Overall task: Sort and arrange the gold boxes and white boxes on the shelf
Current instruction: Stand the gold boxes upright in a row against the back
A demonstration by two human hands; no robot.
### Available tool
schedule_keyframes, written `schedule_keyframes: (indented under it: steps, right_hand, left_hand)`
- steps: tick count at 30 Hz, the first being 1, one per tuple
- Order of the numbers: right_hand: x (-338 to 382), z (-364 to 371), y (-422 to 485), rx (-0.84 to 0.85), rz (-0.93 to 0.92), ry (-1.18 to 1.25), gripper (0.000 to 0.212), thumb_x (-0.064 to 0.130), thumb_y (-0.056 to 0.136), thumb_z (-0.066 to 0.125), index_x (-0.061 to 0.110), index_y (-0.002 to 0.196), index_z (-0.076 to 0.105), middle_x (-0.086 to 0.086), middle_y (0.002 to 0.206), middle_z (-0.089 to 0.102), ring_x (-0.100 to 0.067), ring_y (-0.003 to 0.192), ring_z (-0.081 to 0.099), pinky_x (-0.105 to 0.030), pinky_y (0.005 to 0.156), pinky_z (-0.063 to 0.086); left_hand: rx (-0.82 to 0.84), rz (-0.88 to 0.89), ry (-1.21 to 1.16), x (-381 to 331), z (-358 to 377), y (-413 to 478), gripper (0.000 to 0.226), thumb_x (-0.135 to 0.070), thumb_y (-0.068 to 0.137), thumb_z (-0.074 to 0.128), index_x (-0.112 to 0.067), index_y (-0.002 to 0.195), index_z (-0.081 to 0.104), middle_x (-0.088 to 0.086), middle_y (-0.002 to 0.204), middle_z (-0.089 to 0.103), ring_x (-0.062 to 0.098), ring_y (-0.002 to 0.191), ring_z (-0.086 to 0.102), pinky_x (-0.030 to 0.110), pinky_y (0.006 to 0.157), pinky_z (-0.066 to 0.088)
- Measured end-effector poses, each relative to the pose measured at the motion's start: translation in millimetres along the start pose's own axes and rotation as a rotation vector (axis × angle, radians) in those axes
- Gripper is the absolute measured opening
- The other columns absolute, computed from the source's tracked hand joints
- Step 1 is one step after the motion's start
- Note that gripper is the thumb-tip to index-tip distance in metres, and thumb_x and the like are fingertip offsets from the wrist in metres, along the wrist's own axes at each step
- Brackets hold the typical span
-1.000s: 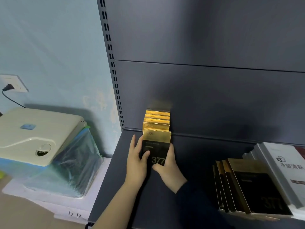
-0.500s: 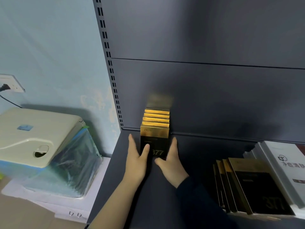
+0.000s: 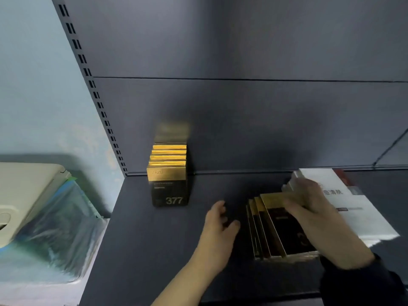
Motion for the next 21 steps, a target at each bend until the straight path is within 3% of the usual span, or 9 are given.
schedule_keyframes:
  steps: [2, 5, 7, 10, 11, 13, 15, 21]
  right_hand:
    - [-20.6, -5.4, -4.9, 0.054, 0.067, -0.097, 0.041, 0.025, 0.093, 0.055, 0.031, 0.129, 0.038, 0.002, 0.127, 0.051, -0.014, 0.114, 0.050, -0.039, 0.100, 0.041]
    - [-33.0, -3.3, -12.2, 0.084, 0.067, -0.159, 0.043, 0.027, 0.094, 0.055, 0.034, 0.132, 0.038, 0.009, 0.128, 0.046, -0.011, 0.123, 0.041, -0.034, 0.102, 0.036]
    - [-35.2, -2.1, -14.6, 0.063, 0.054, -0.136, 0.035, 0.031, 0.094, 0.052, 0.033, 0.128, 0.043, 0.011, 0.124, 0.050, -0.011, 0.124, 0.044, -0.033, 0.101, 0.038]
    - [-33.8, -0.6, -14.3, 0.060, 0.005, -0.125, 0.039, 0.045, 0.094, 0.044, 0.042, 0.133, 0.043, 0.015, 0.126, 0.054, -0.008, 0.123, 0.046, -0.036, 0.105, 0.039]
    - [-33.8, 0.3, -13.4, 0.059, -0.001, -0.065, 0.035, 0.046, 0.094, 0.043, 0.045, 0.129, 0.046, 0.018, 0.124, 0.056, -0.003, 0.120, 0.048, -0.031, 0.103, 0.040]
    - [-30.2, 2.3, -11.9, 0.056, 0.030, 0.096, 0.018, 0.035, 0.097, 0.042, 0.042, 0.108, 0.055, 0.021, 0.109, 0.060, 0.011, 0.104, 0.056, -0.009, 0.084, 0.044]
    - [-31.1, 5.2, -8.7, 0.040, 0.020, 0.150, 0.019, 0.024, 0.099, 0.043, 0.039, 0.099, 0.055, 0.020, 0.100, 0.062, 0.020, 0.089, 0.057, 0.000, 0.068, 0.043]
    - [-46.6, 5.4, -2.5, -0.012, 0.088, 0.291, 0.030, 0.004, 0.094, 0.053, 0.027, 0.111, 0.061, 0.012, 0.104, 0.072, 0.001, 0.098, 0.065, -0.022, 0.087, 0.050]
  left_hand:
    - [0.100, -0.037, 0.014, 2.0, 21.2, -6.8, 0.060, -0.022, 0.098, 0.054, -0.025, 0.150, 0.024, -0.011, 0.147, 0.032, 0.005, 0.132, 0.036, 0.018, 0.108, 0.032]
    - [0.163, -0.041, -0.011, 1.0, 39.7, -12.5, 0.055, -0.030, 0.097, 0.052, -0.032, 0.148, 0.031, -0.015, 0.148, 0.036, 0.001, 0.133, 0.037, 0.030, 0.117, 0.028]
    - [0.186, -0.030, -0.030, -4.0, 47.0, -13.1, 0.043, -0.030, 0.098, 0.050, -0.038, 0.139, 0.044, -0.010, 0.140, 0.048, 0.001, 0.124, 0.047, 0.031, 0.112, 0.037]
    - [0.217, -0.017, -0.079, -11.6, 53.3, -11.8, 0.032, -0.029, 0.098, 0.050, -0.045, 0.125, 0.054, -0.009, 0.128, 0.059, 0.002, 0.115, 0.057, 0.029, 0.104, 0.044]
    - [0.225, -0.022, -0.105, -14.1, 54.4, -11.2, 0.030, -0.028, 0.098, 0.050, -0.043, 0.124, 0.056, -0.009, 0.125, 0.062, 0.002, 0.113, 0.059, 0.026, 0.102, 0.046]
    - [0.223, -0.029, -0.136, -17.7, 54.6, -9.4, 0.028, -0.026, 0.098, 0.052, -0.039, 0.122, 0.058, -0.012, 0.119, 0.067, 0.000, 0.109, 0.062, 0.019, 0.095, 0.048]
    - [0.197, -0.041, -0.146, -16.7, 51.2, -7.5, 0.027, -0.024, 0.097, 0.054, -0.038, 0.120, 0.060, -0.014, 0.114, 0.070, -0.001, 0.105, 0.064, 0.018, 0.090, 0.050]
    - [0.115, -0.132, -0.330, -7.4, 29.3, 0.6, 0.023, -0.011, 0.092, 0.062, -0.018, 0.114, 0.065, 0.008, 0.110, 0.073, 0.022, 0.102, 0.070, 0.038, 0.088, 0.058]
Point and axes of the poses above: each hand's wrist, its own y-axis towards the middle knuckle, its own z-axis out of the palm, x = y × z, the point moved 3 cm from there along y, towards the middle knuckle
